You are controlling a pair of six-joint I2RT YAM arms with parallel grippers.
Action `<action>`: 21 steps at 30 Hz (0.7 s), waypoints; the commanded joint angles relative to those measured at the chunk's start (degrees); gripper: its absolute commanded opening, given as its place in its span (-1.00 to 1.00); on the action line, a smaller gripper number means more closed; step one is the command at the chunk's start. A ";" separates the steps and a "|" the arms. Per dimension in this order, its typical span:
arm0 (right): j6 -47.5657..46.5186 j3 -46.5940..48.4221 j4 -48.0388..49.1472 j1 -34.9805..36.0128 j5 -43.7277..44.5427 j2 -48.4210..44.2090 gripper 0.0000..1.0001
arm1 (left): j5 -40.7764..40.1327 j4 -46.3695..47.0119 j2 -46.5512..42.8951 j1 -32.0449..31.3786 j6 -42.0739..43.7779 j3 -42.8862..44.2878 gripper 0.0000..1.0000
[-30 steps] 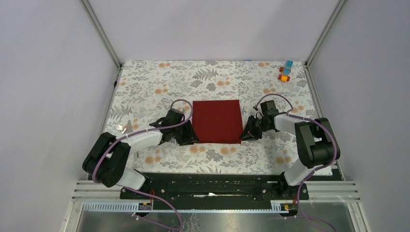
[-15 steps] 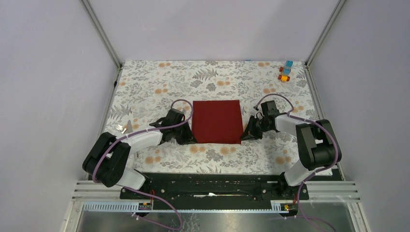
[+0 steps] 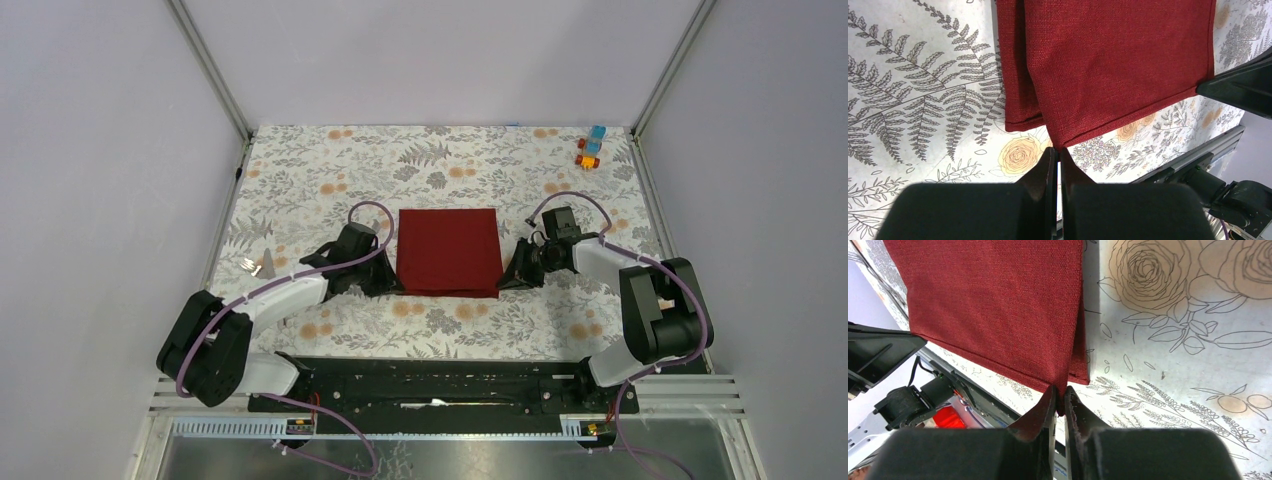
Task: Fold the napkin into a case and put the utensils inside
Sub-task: Smooth out the square-folded napkin from the folded napkin.
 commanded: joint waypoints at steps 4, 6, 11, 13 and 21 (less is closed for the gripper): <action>1.01 0.91 -0.76 -0.15 -2.11 -1.59 -1.00 | -3.19 -1.75 -1.43 1.17 1.82 1.47 -1.00; 1.32 0.62 -0.12 -0.15 -2.43 -1.16 -1.00 | -3.40 -1.71 -1.04 1.92 2.45 1.32 -1.00; 2.14 -0.13 2.46 -0.10 -3.00 1.07 -1.00 | -2.92 -1.21 0.19 3.60 3.73 0.39 -1.00; 2.06 -0.37 3.19 0.03 -2.77 2.09 -1.00 | -2.40 -0.60 0.89 3.78 3.88 0.04 -1.00; 2.29 -1.04 4.93 0.47 -2.61 4.63 -0.94 | -1.97 0.02 2.24 3.93 4.33 -0.70 -1.00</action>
